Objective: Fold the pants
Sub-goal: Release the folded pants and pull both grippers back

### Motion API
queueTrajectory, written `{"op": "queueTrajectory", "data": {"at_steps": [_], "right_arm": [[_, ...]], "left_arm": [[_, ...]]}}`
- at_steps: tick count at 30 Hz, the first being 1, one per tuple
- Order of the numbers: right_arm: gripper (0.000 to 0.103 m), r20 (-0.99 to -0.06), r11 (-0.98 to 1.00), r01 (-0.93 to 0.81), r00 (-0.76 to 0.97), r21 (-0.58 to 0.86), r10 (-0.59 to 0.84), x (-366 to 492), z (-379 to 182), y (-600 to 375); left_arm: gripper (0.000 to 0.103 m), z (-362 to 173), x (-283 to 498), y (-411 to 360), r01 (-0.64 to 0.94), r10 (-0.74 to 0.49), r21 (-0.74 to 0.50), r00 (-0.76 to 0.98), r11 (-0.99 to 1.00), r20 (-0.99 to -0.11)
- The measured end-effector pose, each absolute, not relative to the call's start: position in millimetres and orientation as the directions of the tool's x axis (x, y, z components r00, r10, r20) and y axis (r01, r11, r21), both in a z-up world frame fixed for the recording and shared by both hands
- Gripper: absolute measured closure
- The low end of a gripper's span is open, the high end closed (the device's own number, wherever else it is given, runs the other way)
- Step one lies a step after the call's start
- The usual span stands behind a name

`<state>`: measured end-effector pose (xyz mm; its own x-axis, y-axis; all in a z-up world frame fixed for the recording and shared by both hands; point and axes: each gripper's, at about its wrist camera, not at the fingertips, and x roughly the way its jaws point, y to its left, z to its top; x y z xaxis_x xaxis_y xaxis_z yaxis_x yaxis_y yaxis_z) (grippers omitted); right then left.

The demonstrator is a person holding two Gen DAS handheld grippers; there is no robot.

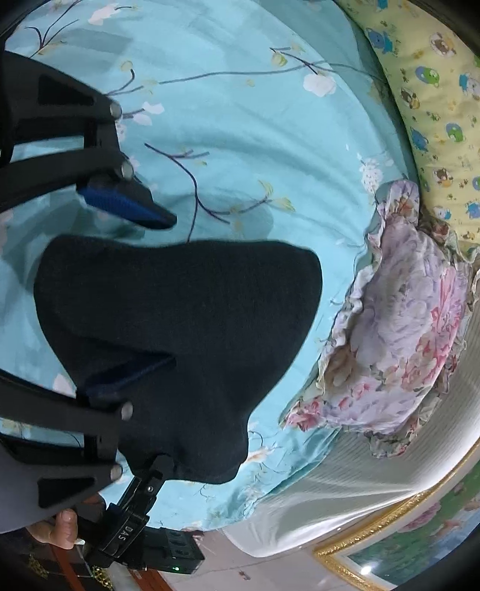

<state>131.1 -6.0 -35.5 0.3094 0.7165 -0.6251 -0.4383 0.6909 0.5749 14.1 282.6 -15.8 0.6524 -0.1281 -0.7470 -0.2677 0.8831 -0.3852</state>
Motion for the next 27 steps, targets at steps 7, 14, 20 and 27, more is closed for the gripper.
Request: {"op": "queueTrajectory", "data": {"at_steps": [7, 14, 20, 27], "right_arm": [[0.031, -0.597, 0.676, -0.406, 0.321, 0.615, 0.735, 129.4, -41.1, -25.6], [0.03, -0.575, 0.665, -0.404, 0.335, 0.628, 0.747, 122.8, -34.9, -31.8], [0.026, -0.524, 0.639, -0.458, 0.366, 0.618, 0.769, 105.8, -15.0, -32.2], [0.022, -0.531, 0.674, -0.548, 0.423, 0.495, 0.734, 77.2, -2.5, -25.6]], "left_arm": [[0.021, -18.4, 5.4, 290.4, -0.292, -0.137, -0.407, 0.644, 0.865, -0.752], [0.021, -8.5, -7.2, 284.9, -0.291, -0.108, -0.376, 0.648, 0.88, -0.754], [0.02, -4.0, -17.3, 274.5, -0.288, -0.052, -0.308, 0.648, 0.907, -0.76], [0.02, 0.3, -28.3, 262.6, -0.277, 0.007, -0.237, 0.663, 0.931, -0.748]]}}
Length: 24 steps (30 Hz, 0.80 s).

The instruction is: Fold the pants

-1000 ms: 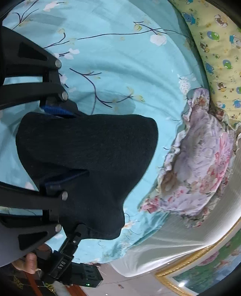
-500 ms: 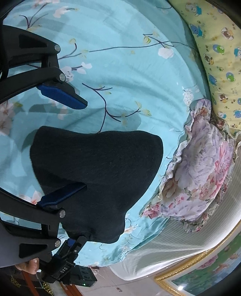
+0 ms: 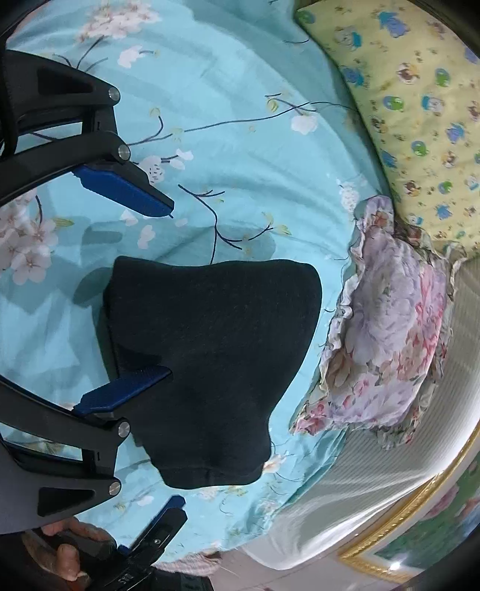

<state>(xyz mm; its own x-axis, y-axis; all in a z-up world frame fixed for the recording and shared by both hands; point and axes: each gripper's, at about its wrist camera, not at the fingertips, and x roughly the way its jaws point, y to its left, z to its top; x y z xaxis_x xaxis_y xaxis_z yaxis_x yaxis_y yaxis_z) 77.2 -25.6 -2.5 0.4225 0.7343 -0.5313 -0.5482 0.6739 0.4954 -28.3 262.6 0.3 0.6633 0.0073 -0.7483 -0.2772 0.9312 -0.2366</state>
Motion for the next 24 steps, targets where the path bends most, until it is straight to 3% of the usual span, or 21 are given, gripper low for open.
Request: {"op": "queueTrajectory", "data": {"at_steps": [3, 10, 24], "right_arm": [[0.016, -0.533, 0.684, -0.579, 0.443, 0.444, 0.721, 66.2, -2.2, -23.2], [0.016, -0.555, 0.696, -0.602, 0.45, 0.391, 0.7, 53.9, -6.8, -17.9], [0.013, -0.581, 0.713, -0.635, 0.473, 0.296, 0.662, 32.3, -13.8, -4.6]], "left_arm": [[0.02, -0.1, -33.5, 258.0, -0.269, 0.009, -0.225, 0.66, 0.937, -0.751], [0.02, -1.5, -43.8, 250.9, -0.26, 0.025, -0.198, 0.662, 0.945, -0.749], [0.016, -1.9, -52.6, 221.2, -0.248, 0.178, 0.013, 0.659, 0.969, -0.731]]}}
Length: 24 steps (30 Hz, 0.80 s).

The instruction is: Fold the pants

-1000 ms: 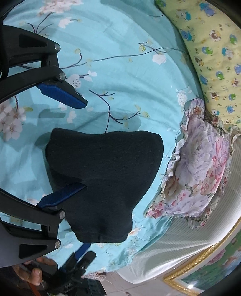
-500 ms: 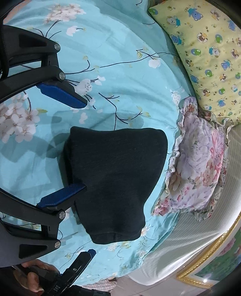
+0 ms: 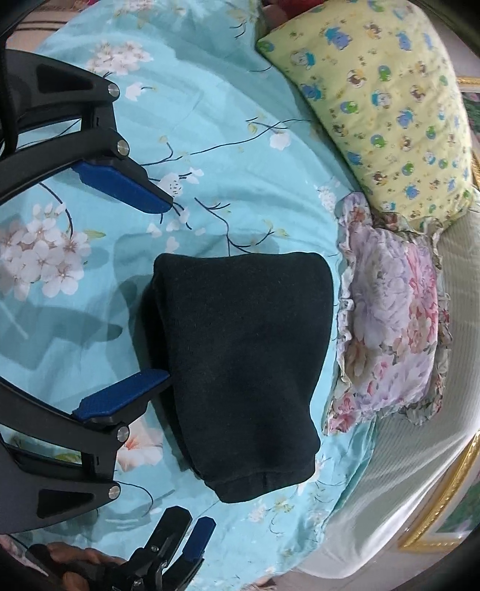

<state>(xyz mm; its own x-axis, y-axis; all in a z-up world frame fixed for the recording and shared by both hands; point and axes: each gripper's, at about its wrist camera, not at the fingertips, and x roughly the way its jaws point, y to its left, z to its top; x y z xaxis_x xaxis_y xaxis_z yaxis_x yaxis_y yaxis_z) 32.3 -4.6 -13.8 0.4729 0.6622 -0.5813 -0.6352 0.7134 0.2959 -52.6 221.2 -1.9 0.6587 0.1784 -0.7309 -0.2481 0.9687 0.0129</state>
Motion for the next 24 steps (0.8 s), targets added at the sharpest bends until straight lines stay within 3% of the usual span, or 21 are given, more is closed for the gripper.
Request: {"op": "queueTrajectory", "data": {"at_steps": [24], "right_arm": [[0.013, -0.581, 0.721, -0.659, 0.506, 0.217, 0.637, 22.5, -25.4, 12.6]], "left_arm": [[0.015, -27.1, -48.3, 207.4, -0.222, 0.186, 0.048, 0.658, 0.974, -0.73]]}}
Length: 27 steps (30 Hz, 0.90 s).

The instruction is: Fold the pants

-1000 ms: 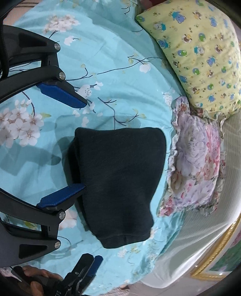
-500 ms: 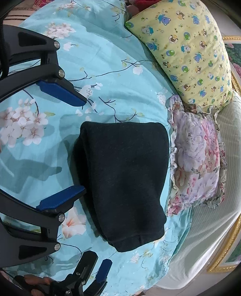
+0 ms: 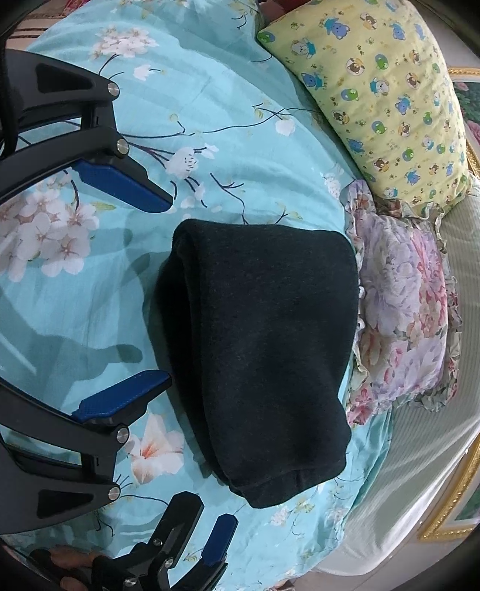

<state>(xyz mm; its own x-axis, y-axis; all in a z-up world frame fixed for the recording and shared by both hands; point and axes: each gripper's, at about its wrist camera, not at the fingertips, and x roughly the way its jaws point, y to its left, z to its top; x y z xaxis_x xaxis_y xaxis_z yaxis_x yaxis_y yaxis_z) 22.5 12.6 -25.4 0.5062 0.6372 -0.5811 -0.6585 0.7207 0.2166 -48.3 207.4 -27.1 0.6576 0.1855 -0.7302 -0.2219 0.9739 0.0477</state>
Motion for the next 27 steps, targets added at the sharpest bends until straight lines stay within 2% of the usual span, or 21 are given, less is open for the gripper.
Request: {"op": "queueTrajectory", "data": {"at_steps": [12, 17, 27], "right_arm": [[0.012, -0.534, 0.718, -0.665, 0.539, 0.205, 0.651, 20.3, -22.0, 18.8], [0.008, -0.535, 0.717, -0.665, 0.536, 0.209, 0.653, 23.4, -23.1, 20.9], [0.007, -0.554, 0.716, -0.669, 0.526, 0.2, 0.645, 24.3, -25.5, 26.3]], "left_arm": [[0.015, -25.3, -48.1, 206.9, -0.225, 0.19, 0.046, 0.678, 0.973, -0.71], [0.015, -25.5, -46.3, 206.5, -0.221, 0.185, 0.043, 0.679, 0.974, -0.711], [0.015, -27.0, -46.0, 206.7, -0.22, 0.185, 0.045, 0.671, 0.974, -0.718]]}}
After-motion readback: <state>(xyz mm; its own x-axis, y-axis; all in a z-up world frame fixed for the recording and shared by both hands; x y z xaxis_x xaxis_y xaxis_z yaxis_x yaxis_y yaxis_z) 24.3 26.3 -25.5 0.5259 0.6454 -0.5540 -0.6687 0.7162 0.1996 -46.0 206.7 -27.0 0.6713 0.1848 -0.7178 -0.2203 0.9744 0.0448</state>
